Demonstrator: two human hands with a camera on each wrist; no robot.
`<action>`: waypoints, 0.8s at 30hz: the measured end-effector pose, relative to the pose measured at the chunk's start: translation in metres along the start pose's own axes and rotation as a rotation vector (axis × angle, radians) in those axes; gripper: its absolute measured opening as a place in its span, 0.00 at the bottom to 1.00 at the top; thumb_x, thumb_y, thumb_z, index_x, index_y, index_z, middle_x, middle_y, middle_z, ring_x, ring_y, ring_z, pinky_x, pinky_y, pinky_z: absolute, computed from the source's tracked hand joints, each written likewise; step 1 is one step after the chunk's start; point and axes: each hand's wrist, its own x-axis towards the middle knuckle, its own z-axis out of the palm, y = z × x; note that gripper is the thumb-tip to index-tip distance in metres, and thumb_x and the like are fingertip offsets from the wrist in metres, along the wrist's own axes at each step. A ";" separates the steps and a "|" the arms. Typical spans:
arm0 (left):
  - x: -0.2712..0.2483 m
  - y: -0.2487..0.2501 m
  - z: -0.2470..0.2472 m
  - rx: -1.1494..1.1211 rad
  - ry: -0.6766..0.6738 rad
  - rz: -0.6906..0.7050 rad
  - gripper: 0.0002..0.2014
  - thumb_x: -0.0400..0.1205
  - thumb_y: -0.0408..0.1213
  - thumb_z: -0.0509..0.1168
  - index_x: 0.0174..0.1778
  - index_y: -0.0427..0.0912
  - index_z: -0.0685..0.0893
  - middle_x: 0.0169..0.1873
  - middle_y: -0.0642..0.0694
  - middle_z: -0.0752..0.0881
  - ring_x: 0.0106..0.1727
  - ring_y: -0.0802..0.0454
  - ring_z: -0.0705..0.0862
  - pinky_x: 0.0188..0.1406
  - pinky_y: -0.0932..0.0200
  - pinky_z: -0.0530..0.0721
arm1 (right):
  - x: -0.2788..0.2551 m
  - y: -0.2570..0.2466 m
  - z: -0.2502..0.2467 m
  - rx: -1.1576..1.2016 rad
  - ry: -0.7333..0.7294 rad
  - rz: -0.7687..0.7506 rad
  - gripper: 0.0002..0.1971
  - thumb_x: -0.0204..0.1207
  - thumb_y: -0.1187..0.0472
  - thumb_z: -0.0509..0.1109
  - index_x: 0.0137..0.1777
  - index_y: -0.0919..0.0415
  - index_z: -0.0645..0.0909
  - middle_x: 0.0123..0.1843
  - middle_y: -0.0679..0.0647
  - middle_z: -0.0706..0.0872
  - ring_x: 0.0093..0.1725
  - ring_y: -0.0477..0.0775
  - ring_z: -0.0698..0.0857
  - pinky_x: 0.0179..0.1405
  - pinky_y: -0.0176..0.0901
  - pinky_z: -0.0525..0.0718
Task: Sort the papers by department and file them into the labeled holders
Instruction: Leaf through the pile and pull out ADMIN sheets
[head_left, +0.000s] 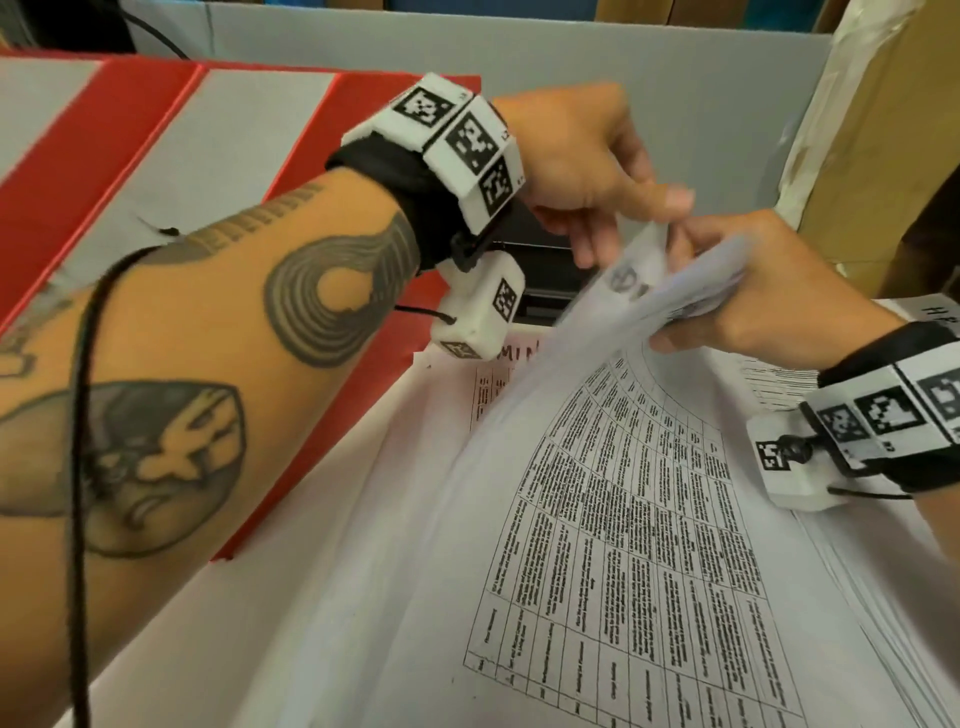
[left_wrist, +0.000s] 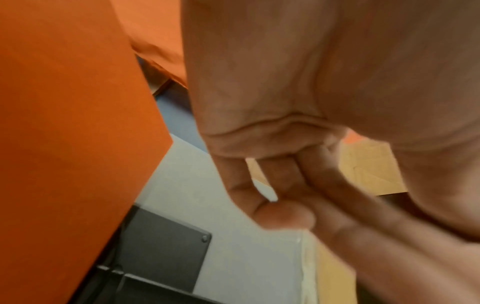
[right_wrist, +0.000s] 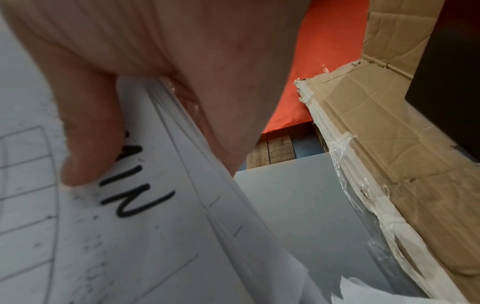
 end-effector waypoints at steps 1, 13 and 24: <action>0.002 -0.009 0.001 -0.076 0.043 -0.053 0.25 0.86 0.62 0.63 0.56 0.42 0.89 0.31 0.48 0.93 0.32 0.53 0.91 0.39 0.56 0.87 | 0.000 0.000 -0.001 0.032 -0.005 0.002 0.30 0.50 0.69 0.92 0.37 0.47 0.73 0.31 0.50 0.85 0.31 0.51 0.81 0.35 0.56 0.81; 0.014 -0.079 0.061 0.754 -0.264 -0.297 0.21 0.74 0.45 0.83 0.59 0.42 0.87 0.53 0.46 0.89 0.56 0.44 0.88 0.61 0.48 0.89 | -0.002 -0.007 -0.003 -0.028 -0.148 -0.058 0.22 0.59 0.75 0.88 0.33 0.42 0.92 0.36 0.48 0.92 0.36 0.49 0.90 0.36 0.39 0.85; 0.012 -0.066 0.045 0.852 -0.084 -0.223 0.09 0.82 0.42 0.76 0.52 0.47 0.84 0.49 0.46 0.84 0.47 0.43 0.85 0.44 0.48 0.86 | 0.000 0.000 0.000 0.005 -0.154 -0.035 0.11 0.61 0.75 0.87 0.37 0.60 0.93 0.36 0.57 0.91 0.36 0.57 0.89 0.40 0.55 0.86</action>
